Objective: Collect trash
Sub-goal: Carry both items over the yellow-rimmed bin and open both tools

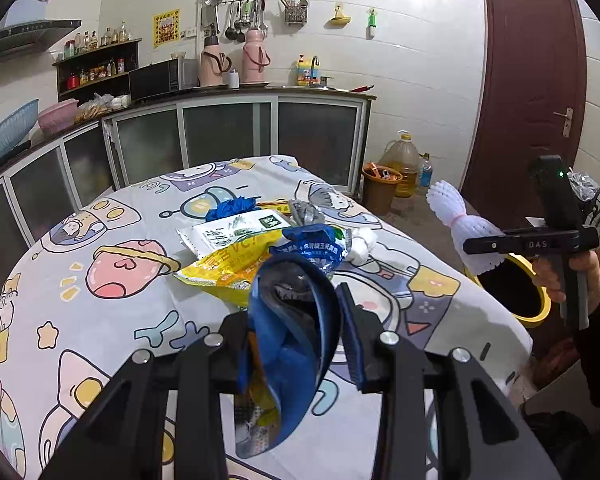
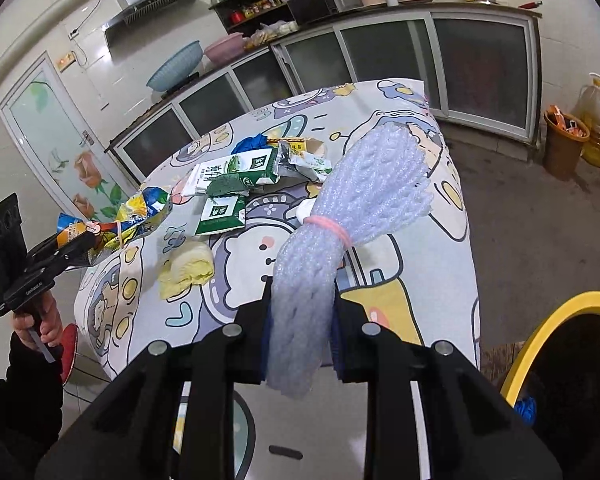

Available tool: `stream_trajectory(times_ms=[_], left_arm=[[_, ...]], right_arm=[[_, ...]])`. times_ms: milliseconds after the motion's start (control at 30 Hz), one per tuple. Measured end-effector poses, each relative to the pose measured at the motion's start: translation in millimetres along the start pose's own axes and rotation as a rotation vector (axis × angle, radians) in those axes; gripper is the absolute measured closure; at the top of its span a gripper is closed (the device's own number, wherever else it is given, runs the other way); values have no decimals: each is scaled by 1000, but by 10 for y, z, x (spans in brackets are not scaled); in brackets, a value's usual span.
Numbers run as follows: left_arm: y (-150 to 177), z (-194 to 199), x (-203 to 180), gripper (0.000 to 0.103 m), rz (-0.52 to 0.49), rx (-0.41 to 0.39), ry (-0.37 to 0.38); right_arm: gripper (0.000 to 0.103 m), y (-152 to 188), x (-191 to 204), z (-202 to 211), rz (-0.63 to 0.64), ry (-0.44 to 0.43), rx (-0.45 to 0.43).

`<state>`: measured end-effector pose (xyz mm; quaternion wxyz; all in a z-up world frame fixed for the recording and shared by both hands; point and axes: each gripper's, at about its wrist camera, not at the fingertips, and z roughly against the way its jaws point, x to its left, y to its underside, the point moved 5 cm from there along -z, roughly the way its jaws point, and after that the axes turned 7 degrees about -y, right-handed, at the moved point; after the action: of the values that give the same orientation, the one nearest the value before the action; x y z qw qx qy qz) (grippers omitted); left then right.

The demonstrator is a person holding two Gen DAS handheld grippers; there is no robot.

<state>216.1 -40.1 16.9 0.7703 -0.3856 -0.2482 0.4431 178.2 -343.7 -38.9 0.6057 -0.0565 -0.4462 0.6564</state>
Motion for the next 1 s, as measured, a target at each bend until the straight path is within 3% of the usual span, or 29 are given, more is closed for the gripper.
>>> stream_trajectory(times_ms=[400, 700, 1000], left_arm=[[-97, -60, -532, 69, -53, -5, 81], [-276, -312, -1153, 69, -105, 2, 172], [-470, -615, -1970, 69, -177, 8, 314]], right_arm=[[80, 174, -222, 469, -41, 49, -57], [80, 303, -652, 948, -104, 129, -119], [80, 537, -1235, 1480, -206, 253, -179]])
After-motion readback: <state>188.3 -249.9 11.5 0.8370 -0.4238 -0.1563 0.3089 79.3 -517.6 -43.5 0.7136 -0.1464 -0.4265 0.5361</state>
